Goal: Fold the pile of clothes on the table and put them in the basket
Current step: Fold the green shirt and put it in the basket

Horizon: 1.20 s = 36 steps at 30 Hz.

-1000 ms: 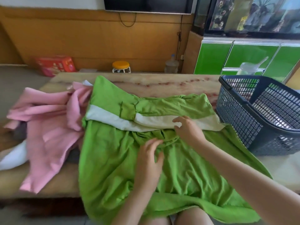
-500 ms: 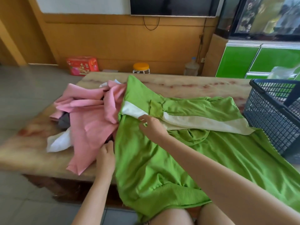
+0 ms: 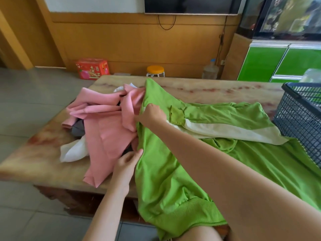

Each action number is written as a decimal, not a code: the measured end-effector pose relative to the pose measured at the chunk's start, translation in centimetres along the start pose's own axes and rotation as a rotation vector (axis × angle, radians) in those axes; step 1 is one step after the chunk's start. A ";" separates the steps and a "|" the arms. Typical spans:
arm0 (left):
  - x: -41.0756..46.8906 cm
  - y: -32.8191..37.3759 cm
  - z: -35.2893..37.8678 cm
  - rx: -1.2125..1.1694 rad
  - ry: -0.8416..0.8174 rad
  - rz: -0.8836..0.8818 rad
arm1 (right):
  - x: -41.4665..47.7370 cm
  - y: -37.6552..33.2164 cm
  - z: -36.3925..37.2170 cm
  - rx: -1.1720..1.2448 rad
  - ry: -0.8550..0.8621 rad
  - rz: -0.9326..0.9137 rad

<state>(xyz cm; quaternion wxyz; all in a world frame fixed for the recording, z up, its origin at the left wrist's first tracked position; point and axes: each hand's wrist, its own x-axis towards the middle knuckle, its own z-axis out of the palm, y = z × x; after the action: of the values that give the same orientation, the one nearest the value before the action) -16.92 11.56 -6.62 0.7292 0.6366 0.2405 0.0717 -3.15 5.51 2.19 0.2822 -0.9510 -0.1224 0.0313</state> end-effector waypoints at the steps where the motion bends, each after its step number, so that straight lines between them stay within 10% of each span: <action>1: -0.1 0.2 -0.3 0.032 0.080 0.064 | 0.4 -0.1 0.0 0.064 -0.006 0.020; 7: -1.0 1.2 -1.9 0.279 0.381 0.431 | 1.0 1.7 0.7 0.352 0.140 0.024; 23: -0.7 2.6 -0.2 0.283 0.021 0.139 | 5.7 0.5 -0.7 0.106 0.058 0.125; 36: -2.4 6.2 15.6 0.696 -0.592 0.235 | 6.1 17.2 -9.4 0.588 0.244 0.255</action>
<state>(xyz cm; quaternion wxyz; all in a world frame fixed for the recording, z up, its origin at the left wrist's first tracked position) -10.84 -2.26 1.06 0.4966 0.8592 -0.0417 -0.1156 7.65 -11.91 0.80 0.5505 -0.8334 0.0464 -0.0135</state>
